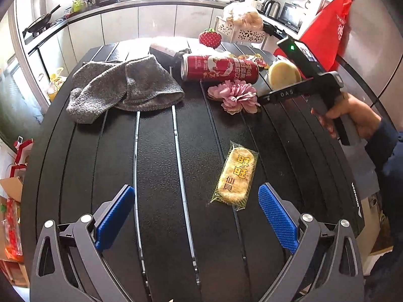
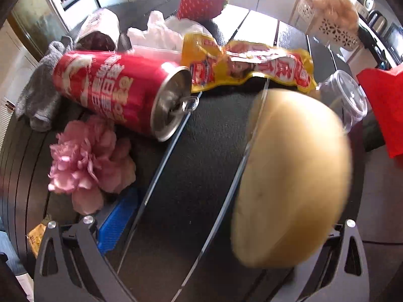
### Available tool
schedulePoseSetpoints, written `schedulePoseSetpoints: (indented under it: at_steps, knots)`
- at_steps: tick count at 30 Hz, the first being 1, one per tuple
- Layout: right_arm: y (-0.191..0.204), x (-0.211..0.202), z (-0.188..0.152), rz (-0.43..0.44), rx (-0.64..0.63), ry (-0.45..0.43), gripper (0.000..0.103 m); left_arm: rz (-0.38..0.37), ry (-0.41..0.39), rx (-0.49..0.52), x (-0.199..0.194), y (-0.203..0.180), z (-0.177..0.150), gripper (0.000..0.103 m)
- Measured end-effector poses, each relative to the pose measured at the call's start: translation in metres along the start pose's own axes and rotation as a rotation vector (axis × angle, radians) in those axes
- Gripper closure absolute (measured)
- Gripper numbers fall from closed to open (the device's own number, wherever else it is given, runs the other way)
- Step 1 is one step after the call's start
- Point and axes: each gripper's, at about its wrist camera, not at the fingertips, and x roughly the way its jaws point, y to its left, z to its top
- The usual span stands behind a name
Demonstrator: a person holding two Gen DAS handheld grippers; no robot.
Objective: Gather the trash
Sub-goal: 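Grasp the pink paper flower with the right tool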
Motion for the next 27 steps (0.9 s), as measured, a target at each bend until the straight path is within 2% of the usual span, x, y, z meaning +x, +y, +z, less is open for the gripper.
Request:
schedulePoseSetpoints:
  at_steps: [3,4,5,6,7,8,9,11,13,14,18,21,24,25,27]
  knots:
    - [-0.009,0.001,0.005,0.005,0.015,-0.022,0.007,-0.002,0.009,0.002,0.007,-0.001,0.001,0.008]
    - [-0.012,0.001,0.007,0.006,0.023,-0.037,0.017,-0.002,0.014,0.0,0.009,-0.001,0.001,0.008]
    - [-0.015,-0.002,0.009,0.005,0.025,-0.051,0.034,-0.003,0.017,-0.002,0.011,-0.001,0.002,0.008]
    - [-0.018,-0.006,0.011,0.011,0.038,-0.065,0.045,-0.004,0.018,-0.003,0.012,-0.001,0.002,0.008]
    - [-0.024,-0.01,0.014,0.024,0.062,-0.069,0.064,-0.005,0.018,-0.002,0.012,-0.002,0.002,0.008]
    - [-0.029,-0.011,0.017,0.041,0.083,-0.068,0.075,-0.007,0.018,0.0,0.013,-0.003,0.002,0.008]
    - [-0.036,-0.011,0.018,0.047,0.107,-0.065,0.077,-0.009,0.019,0.002,0.013,-0.004,0.002,0.008]
    - [-0.043,-0.015,0.019,0.018,0.114,-0.078,0.071,-0.01,0.019,0.008,0.013,-0.006,0.002,0.008]
    - [-0.05,-0.02,0.017,0.018,0.128,-0.096,0.034,-0.009,0.018,0.013,0.013,-0.007,0.002,0.008]
    - [-0.052,-0.023,0.016,0.015,0.126,-0.105,0.028,-0.008,0.019,0.014,0.013,-0.006,0.002,0.008]
    - [-0.043,-0.036,0.007,0.053,0.088,-0.128,0.028,-0.003,0.017,-0.008,0.014,0.002,0.004,0.008]
    - [-0.024,-0.044,0.011,0.046,0.035,-0.156,0.028,-0.004,0.01,-0.021,0.015,0.006,0.008,0.008]
    - [0.01,-0.049,0.012,0.115,-0.014,-0.152,0.026,-0.01,0.0,-0.019,0.012,0.006,0.008,0.008]
    - [0.027,-0.048,0.014,0.107,-0.047,-0.142,0.022,-0.009,0.0,-0.02,0.012,0.007,0.008,0.008]
    - [0.056,-0.043,0.016,0.066,-0.086,-0.135,0.021,-0.009,0.001,-0.031,0.012,0.011,0.007,0.008]
